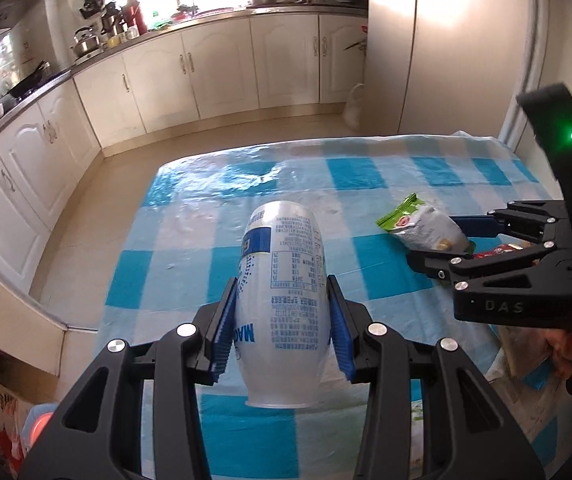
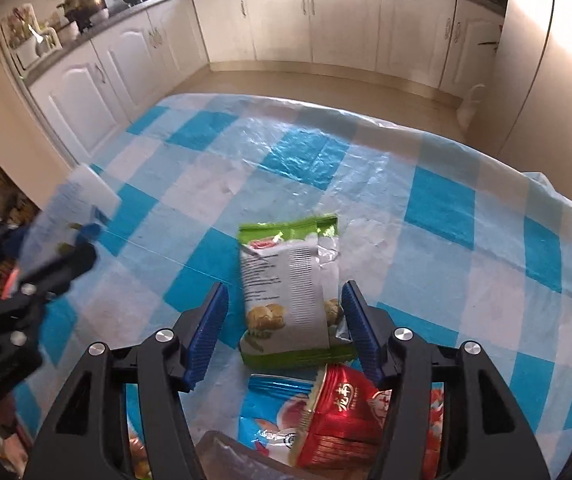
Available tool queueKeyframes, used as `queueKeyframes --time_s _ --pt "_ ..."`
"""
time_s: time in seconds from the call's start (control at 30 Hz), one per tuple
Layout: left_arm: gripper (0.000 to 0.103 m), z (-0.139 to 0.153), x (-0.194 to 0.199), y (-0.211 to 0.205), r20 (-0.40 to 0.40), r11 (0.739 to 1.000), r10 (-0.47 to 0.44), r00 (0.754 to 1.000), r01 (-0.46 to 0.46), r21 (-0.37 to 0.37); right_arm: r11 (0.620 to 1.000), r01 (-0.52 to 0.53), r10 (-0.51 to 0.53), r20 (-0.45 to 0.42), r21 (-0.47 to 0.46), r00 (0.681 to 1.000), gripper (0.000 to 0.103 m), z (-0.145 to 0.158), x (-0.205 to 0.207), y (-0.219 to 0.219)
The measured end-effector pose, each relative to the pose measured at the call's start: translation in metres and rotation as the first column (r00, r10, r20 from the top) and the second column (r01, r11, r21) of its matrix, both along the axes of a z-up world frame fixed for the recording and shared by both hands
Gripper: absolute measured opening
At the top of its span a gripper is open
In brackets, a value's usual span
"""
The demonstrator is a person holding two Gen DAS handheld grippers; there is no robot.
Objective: Collect trash
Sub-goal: 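Grasp the green snack bag with the right tool while the left tool holds the bottle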
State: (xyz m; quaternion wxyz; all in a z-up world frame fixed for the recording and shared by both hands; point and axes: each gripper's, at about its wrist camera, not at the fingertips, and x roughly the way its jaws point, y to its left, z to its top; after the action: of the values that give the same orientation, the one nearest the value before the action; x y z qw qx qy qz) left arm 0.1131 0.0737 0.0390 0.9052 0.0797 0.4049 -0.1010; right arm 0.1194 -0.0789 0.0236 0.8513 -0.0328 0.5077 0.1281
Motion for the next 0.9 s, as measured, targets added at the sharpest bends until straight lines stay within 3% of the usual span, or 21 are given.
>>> queueKeyframes --time_s 0.27,0.57,0.9 --pt "0.043 0.001 -0.005 0.012 -0.008 0.999 0.028 1.000 -0.028 -0.014 0.999 0.006 -0.003 0.048 -0.048 0.999 0.038 0.001 -0.005 0.001" --pt "0.043 0.008 -0.020 0.021 0.011 0.998 0.048 0.999 -0.047 -0.036 0.999 0.009 -0.016 0.126 0.052 0.992 0.038 0.025 -0.021 -0.005" --pt "0.043 0.032 -0.048 0.038 0.046 0.993 0.083 0.995 -0.079 -0.091 0.999 0.019 -0.029 0.242 0.044 0.970 0.038 0.069 -0.059 0.016"
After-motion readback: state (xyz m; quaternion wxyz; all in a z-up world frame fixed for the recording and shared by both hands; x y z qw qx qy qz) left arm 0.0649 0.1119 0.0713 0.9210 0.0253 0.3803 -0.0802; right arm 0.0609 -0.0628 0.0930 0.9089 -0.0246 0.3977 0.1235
